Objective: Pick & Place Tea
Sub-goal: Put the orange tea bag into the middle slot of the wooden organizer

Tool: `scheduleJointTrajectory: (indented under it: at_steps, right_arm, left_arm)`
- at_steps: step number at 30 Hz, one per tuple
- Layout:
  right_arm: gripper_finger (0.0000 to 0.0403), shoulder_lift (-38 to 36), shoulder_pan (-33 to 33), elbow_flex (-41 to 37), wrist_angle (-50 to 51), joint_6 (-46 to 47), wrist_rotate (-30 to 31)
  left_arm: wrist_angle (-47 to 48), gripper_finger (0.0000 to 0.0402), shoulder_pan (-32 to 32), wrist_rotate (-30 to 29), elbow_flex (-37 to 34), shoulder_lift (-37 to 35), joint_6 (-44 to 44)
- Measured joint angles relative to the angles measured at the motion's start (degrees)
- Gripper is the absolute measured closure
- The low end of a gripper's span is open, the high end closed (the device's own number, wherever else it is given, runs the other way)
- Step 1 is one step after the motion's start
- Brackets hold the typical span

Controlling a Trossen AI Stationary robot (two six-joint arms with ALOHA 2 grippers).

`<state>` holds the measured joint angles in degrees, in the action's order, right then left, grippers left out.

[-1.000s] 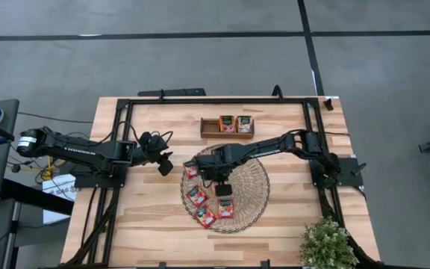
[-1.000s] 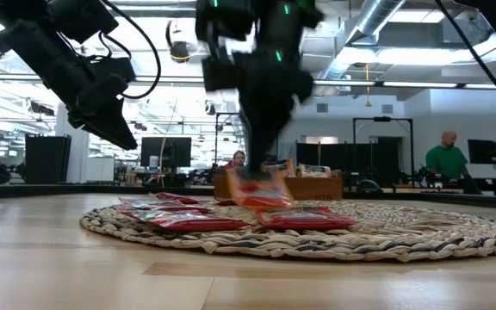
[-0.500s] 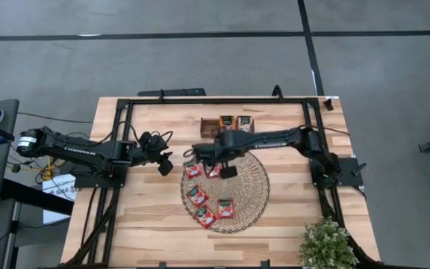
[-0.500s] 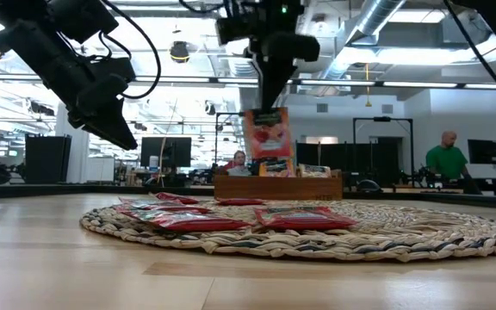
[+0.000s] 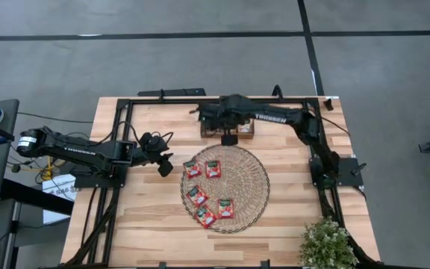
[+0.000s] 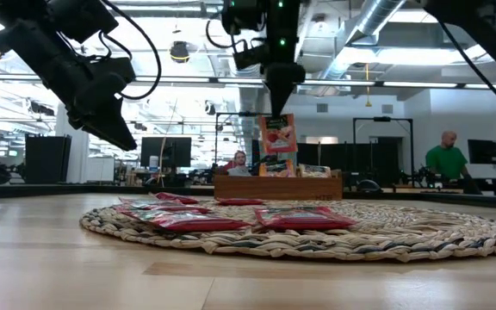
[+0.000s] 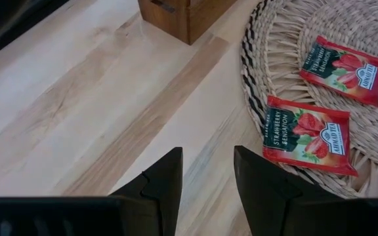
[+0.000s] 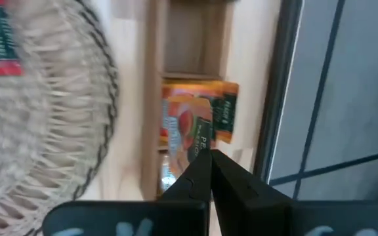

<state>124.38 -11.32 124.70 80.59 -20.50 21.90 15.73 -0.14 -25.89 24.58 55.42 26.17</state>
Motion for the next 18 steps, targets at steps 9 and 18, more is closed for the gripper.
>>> scheduleJointTrajectory:
  at_steps: [9,18]
  right_arm:
    - [0.0403,0.0,-6.1,0.0,-0.3,-0.5,-4.0]
    - [0.0403,0.0,-6.4,0.0,-2.5,-0.7,-7.9]
  left_arm:
    - [0.0,0.0271,0.0,0.0,0.0,0.0,0.0]
    - [0.0,0.0271,0.0,0.0,0.0,0.0,0.0]
